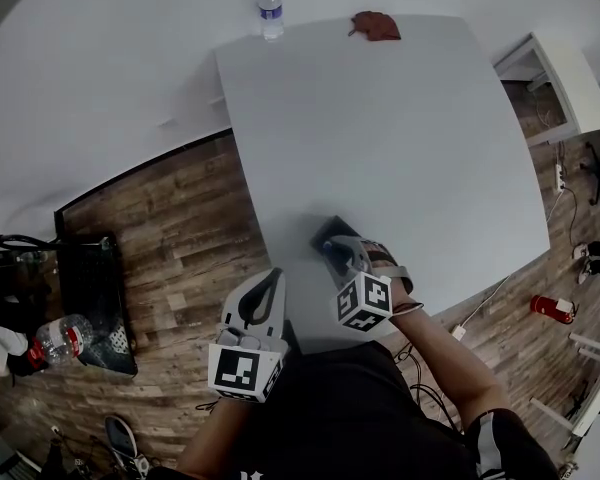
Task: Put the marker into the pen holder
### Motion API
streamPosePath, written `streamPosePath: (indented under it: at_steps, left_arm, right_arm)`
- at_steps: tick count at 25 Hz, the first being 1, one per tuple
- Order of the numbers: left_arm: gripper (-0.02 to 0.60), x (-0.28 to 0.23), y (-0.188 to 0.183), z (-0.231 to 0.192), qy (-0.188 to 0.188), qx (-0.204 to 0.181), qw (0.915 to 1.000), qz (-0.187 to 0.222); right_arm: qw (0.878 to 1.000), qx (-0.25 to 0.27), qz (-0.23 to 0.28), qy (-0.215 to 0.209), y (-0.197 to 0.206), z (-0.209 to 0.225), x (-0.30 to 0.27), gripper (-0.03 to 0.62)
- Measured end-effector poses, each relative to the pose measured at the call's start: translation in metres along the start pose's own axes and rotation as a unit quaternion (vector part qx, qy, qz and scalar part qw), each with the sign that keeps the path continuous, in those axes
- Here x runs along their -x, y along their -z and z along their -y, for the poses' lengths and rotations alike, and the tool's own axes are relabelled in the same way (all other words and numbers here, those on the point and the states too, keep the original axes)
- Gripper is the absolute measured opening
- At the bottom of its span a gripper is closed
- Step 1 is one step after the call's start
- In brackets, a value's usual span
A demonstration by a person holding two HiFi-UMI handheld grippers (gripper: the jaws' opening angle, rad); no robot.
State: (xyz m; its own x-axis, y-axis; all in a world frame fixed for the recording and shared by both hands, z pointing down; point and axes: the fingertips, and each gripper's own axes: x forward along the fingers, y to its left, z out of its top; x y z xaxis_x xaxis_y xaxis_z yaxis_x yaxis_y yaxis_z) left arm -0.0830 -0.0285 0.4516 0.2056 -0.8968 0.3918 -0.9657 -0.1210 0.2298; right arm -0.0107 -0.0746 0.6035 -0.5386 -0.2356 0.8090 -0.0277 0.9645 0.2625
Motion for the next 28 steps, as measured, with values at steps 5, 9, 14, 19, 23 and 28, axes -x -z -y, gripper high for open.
streamPosePath:
  at_steps: [5,9,14,19,23,28]
  left_arm:
    - [0.006,-0.004,-0.006,0.005,0.015,-0.007,0.9998,0.008]
    - [0.006,-0.010,-0.011,0.011,0.033,-0.012,0.9993,0.013]
    - [0.006,-0.020,-0.019,0.022,0.065,-0.024,0.9974,0.020]
    - [0.006,-0.018,-0.037,0.037,0.098,-0.038,0.9936,0.041]
    - [0.006,-0.011,-0.052,0.048,0.122,-0.046,0.9897,0.059]
    - [0.006,-0.008,-0.060,0.054,0.137,-0.057,0.9865,0.069]
  right_arm:
    - [0.998,-0.051,0.040,-0.002,-0.019,0.005,0.017,0.089]
    - [0.988,-0.120,0.096,0.004,-0.040,0.015,0.041,0.087]
    - [0.960,-0.213,0.179,0.017,-0.069,0.031,0.081,0.027]
    - [0.923,-0.290,0.252,0.032,-0.089,0.044,0.129,0.015]
    - [0.904,-0.307,0.290,0.059,-0.099,0.047,0.157,0.015]
    - [0.893,-0.321,0.304,0.085,-0.096,0.052,0.171,0.015]
